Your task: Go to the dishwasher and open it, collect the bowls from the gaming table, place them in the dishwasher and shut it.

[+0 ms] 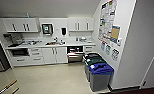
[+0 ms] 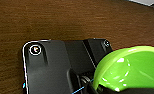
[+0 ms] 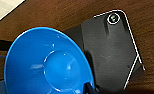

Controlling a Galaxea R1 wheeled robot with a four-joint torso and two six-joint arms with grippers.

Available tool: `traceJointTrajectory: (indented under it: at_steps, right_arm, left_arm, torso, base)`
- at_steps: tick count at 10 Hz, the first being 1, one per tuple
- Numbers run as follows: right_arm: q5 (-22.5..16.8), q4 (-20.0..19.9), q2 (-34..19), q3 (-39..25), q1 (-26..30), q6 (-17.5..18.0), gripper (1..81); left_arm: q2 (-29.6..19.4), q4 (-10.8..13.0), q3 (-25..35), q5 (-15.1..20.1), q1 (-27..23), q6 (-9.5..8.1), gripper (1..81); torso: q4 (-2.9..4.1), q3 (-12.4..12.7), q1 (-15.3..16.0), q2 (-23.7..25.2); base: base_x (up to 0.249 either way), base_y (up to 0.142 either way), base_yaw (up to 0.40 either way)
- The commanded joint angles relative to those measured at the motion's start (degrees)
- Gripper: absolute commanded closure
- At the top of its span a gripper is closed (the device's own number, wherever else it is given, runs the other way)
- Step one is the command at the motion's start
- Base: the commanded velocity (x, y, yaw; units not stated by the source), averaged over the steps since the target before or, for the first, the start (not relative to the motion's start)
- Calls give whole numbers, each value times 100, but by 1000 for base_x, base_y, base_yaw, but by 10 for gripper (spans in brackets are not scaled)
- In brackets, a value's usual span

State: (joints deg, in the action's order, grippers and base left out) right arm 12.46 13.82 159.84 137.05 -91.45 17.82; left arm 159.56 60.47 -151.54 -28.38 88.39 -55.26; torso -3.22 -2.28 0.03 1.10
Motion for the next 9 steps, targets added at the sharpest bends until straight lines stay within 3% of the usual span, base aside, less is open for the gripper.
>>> traceJointTrajectory:
  at_steps: [1,9]
  right_arm:
    - [-191,129,-46,-56,210,-16,811]
    - [-191,129,-55,-48,201,-16,811]
  left_arm:
    - [-135,44,-25,78,-256,33,811]
    - [-135,44,-25,78,-256,24,811]
  torso:
    - [0,0,0,0]
    - [0,0,0,0]
  base:
    - [174,0,0]
    - [157,0,0]
